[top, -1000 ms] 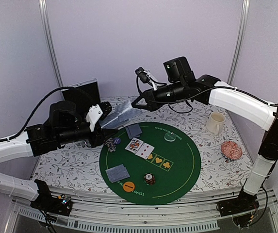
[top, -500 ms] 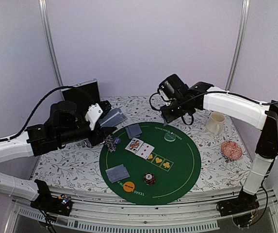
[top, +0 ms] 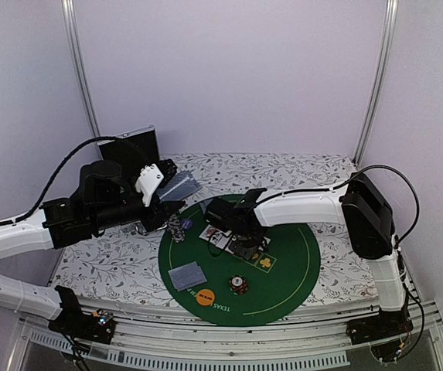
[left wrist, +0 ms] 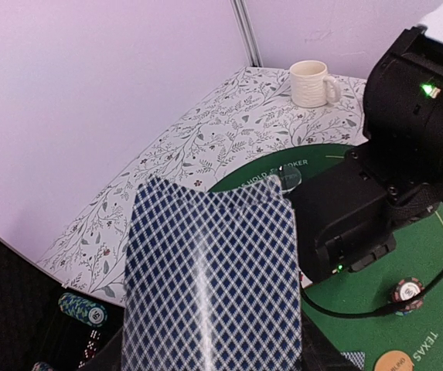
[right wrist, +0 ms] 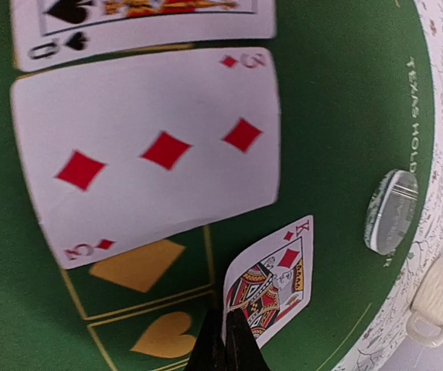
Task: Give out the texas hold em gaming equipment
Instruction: Flop the poker card in the community card area.
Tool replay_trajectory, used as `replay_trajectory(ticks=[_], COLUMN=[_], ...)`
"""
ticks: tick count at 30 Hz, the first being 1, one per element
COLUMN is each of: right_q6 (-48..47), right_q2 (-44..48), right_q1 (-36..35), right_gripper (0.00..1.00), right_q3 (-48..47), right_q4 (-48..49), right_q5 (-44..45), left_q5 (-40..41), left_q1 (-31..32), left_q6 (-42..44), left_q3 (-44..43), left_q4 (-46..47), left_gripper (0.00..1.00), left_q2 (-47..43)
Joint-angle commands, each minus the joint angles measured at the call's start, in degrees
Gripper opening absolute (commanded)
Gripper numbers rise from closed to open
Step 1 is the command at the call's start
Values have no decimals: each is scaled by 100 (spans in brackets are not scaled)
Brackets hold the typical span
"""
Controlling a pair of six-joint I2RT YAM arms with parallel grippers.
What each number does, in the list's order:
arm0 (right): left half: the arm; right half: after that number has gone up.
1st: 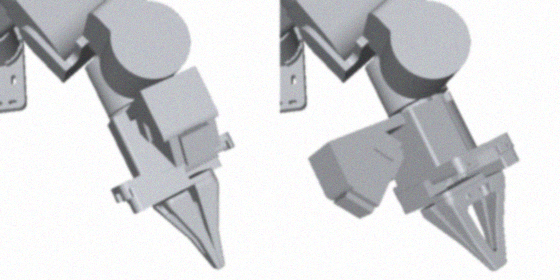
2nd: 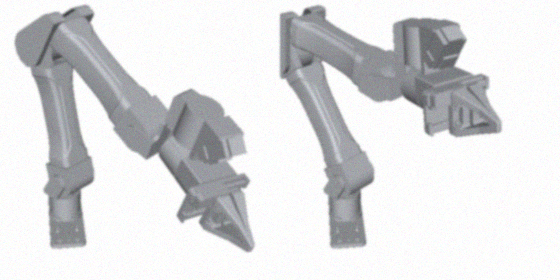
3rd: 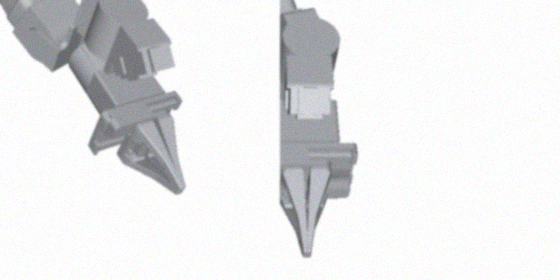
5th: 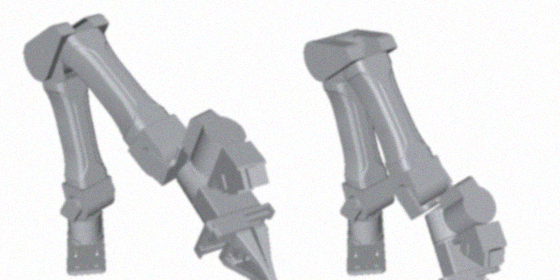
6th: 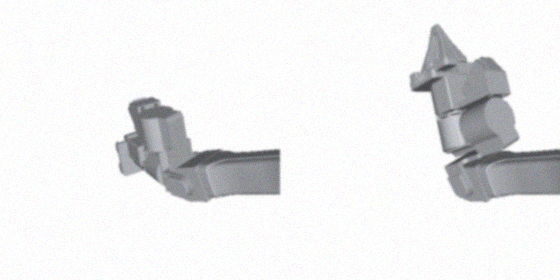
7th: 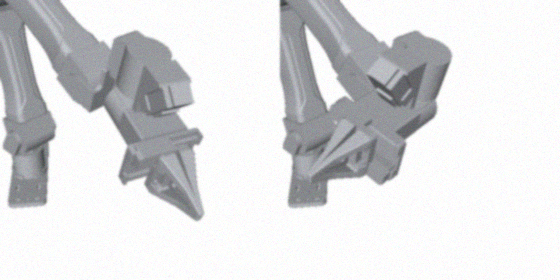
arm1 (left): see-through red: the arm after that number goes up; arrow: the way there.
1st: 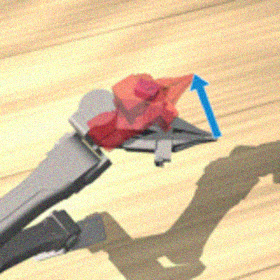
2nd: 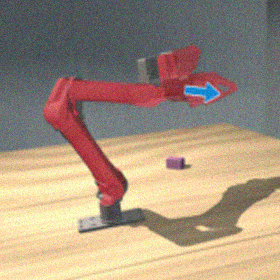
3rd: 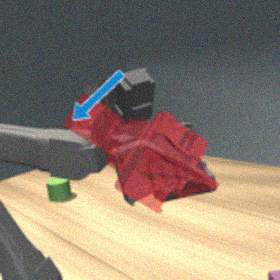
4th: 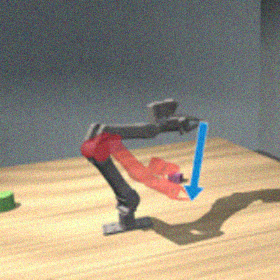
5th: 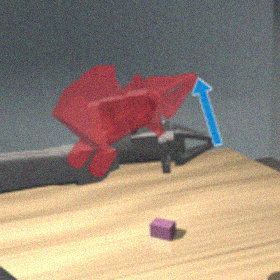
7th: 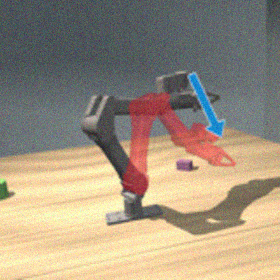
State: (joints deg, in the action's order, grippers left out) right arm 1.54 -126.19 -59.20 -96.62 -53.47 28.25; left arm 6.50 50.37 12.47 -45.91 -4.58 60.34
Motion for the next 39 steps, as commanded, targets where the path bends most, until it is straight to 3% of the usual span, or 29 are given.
replay_trajectory(ticks=[1,11,21,29,32,39], right_q6=[-320,-421,-517,-514,-534,-637], right_q2=[-63,-268,-424,-298,-95,702], right_q1=[-30,-13,-13,-18,-10,134], right_gripper=[2,2,3,34,41,69], right_q3=[-201,-413,-563,-687,-661,-398], right_q4=[34,-76,-161,-200,-89,265], right_q5=[-971,-1533,-1478,-1714,-1911,-2594], left_q5=[9,9,10,6,0,-13], left_q1=[17,24,20,19,21,19], left_q6=[46,51,48,47,53,49], left_q3=[30,30,38,38,38,38], left_q4=[178,179,177,181,179,177], left_gripper=[50,50,50,50,50,50], left_q2=[-56,-66,-64,-56,-55,-69])
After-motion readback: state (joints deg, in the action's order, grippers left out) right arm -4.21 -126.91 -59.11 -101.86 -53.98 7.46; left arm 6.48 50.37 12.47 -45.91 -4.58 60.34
